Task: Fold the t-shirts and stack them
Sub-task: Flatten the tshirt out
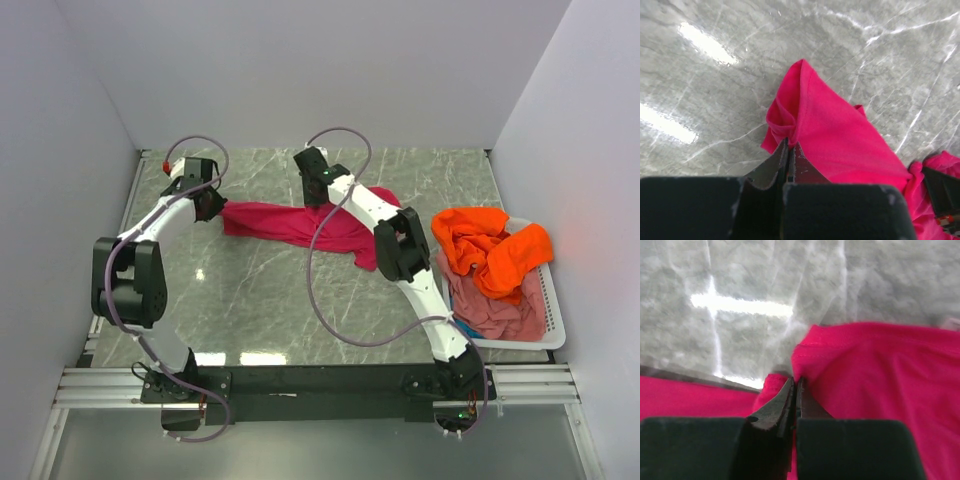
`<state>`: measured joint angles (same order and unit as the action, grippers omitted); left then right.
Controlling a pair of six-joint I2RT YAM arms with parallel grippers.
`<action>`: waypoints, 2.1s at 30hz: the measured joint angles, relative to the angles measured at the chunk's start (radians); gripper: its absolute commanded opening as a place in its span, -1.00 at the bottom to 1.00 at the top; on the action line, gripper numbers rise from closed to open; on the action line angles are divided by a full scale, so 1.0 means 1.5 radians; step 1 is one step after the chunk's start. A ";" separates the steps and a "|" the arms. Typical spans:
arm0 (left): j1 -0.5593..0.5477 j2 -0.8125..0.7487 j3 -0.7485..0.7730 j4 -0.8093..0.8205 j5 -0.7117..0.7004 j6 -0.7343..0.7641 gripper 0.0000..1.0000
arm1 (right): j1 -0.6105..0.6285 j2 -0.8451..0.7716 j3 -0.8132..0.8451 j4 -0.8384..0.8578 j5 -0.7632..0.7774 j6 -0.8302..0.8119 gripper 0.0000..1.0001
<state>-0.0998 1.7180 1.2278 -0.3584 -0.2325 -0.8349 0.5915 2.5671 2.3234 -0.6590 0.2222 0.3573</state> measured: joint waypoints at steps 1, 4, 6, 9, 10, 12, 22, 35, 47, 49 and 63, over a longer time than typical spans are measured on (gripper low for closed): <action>0.000 -0.006 0.000 -0.002 -0.003 0.000 -0.99 | 0.000 -0.011 -0.016 0.004 0.010 -0.002 -1.00; 0.000 -0.037 -0.005 -0.006 -0.012 0.000 -0.99 | 0.003 -0.079 -0.105 0.020 0.038 -0.008 -1.00; -0.001 -0.065 -0.008 -0.011 -0.017 0.000 -0.99 | 0.004 -0.157 -0.186 0.042 0.061 -0.012 -1.00; -0.005 -0.114 -0.009 -0.019 -0.026 0.000 -0.99 | 0.008 -0.319 -0.305 0.105 0.106 -0.025 -1.00; -0.006 -0.130 -0.009 -0.020 -0.031 0.000 -0.99 | 0.008 -0.370 -0.336 0.129 0.116 -0.028 -1.00; -0.012 -0.167 -0.009 -0.022 -0.042 0.000 -0.99 | 0.010 -0.493 -0.391 0.180 0.147 -0.038 -1.00; -0.041 -0.414 0.056 -0.069 -0.112 0.002 -0.99 | 0.051 -0.917 -0.484 0.341 0.269 -0.121 -1.00; -0.041 -0.664 0.188 -0.042 -0.107 0.040 -0.99 | 0.055 -1.069 -0.325 0.260 0.243 -0.160 -1.00; -0.014 -0.305 0.198 -0.038 -0.131 0.055 -0.64 | -0.156 -0.852 -0.350 0.241 0.223 -0.076 -1.00; 0.009 -0.200 0.195 -0.023 -0.127 0.059 0.05 | -0.191 -0.784 -0.413 0.273 0.175 -0.046 -1.00; 0.064 0.104 0.187 -0.064 -0.100 0.044 0.99 | -0.219 -0.299 -0.332 0.163 -0.056 0.016 0.48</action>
<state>-0.0032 1.8736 1.5089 -0.4545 -0.3828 -0.7685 0.2623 2.1185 1.8252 -0.4152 0.1375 0.3809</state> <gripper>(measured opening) 0.994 0.733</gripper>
